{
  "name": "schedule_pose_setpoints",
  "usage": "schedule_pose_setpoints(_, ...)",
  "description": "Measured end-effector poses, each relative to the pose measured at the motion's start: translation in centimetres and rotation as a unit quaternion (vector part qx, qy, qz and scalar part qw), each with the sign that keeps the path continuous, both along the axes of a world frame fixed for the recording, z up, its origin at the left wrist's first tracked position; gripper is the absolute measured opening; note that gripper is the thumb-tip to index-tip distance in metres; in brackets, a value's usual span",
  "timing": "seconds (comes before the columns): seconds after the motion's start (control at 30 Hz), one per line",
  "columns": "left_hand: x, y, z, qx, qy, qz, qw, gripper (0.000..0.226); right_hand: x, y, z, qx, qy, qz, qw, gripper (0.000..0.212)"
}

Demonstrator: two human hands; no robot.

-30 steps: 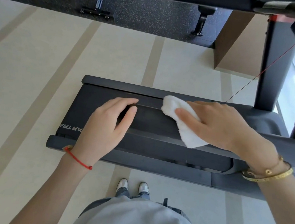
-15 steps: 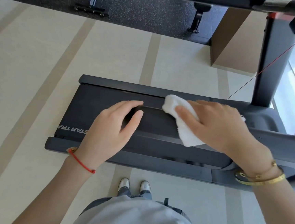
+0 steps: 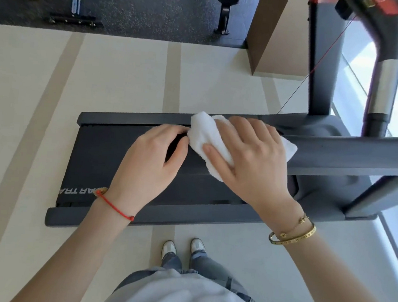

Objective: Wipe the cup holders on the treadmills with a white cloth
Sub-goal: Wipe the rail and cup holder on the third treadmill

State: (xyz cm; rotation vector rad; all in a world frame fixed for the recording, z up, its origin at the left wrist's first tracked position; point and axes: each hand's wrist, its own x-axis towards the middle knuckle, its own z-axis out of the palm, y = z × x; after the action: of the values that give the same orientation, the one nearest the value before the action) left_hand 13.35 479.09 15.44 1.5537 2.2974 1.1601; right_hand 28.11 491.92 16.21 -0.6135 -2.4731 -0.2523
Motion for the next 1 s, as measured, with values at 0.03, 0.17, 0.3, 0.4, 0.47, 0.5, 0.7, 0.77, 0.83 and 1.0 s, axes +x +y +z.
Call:
schedule_pose_setpoints(0.03,0.2,0.3,0.1,0.001,0.005,-0.009,1.0,0.028,0.3,0.0,-0.1,0.005,0.007,-0.003,1.0,0.043)
schedule_pose_setpoints(0.17,1.0,1.5,0.6,0.011,0.031,-0.035,0.999,0.024,2.4,1.3,0.0,0.03,0.021,-0.036,0.999,0.041)
schedule_pose_setpoints(0.3,2.3,2.9,0.8,0.014,0.053,-0.036,0.998,0.027,5.5,4.4,0.4,0.021,0.043,-0.096,0.994,0.036)
schedule_pose_setpoints(0.4,3.7,4.2,1.1,0.017,0.066,-0.033,0.997,0.024,7.1,6.7,0.6,0.007,0.039,-0.131,0.991,0.043)
schedule_pose_setpoints(0.47,4.7,5.2,1.3,0.023,0.067,-0.031,0.997,0.023,7.8,7.9,0.8,0.001,0.03,-0.139,0.99,0.047)
schedule_pose_setpoints(0.5,5.3,5.6,1.3,0.024,0.067,-0.027,0.997,0.022,8.2,8.5,0.9,-0.001,0.026,-0.136,0.99,0.048)
schedule_pose_setpoints(0.7,8.8,8.1,1.5,0.037,0.082,0.013,0.996,0.022,11.7,11.9,1.2,0.001,0.019,-0.107,0.994,0.049)
schedule_pose_setpoints(0.77,9.9,9.0,1.4,0.037,0.09,0.022,0.995,0.023,13.1,13.0,1.4,-0.002,0.015,-0.097,0.995,0.048)
schedule_pose_setpoints(0.83,10.8,9.9,1.2,0.032,0.106,0.033,0.993,0.026,14.3,13.8,1.8,0.002,0.015,-0.085,0.996,0.048)
schedule_pose_setpoints(1.0,11.8,10.7,0.8,0.019,0.147,0.088,0.985,0.036,15.4,15.3,2.7,-0.028,-0.066,-0.045,0.996,0.055)
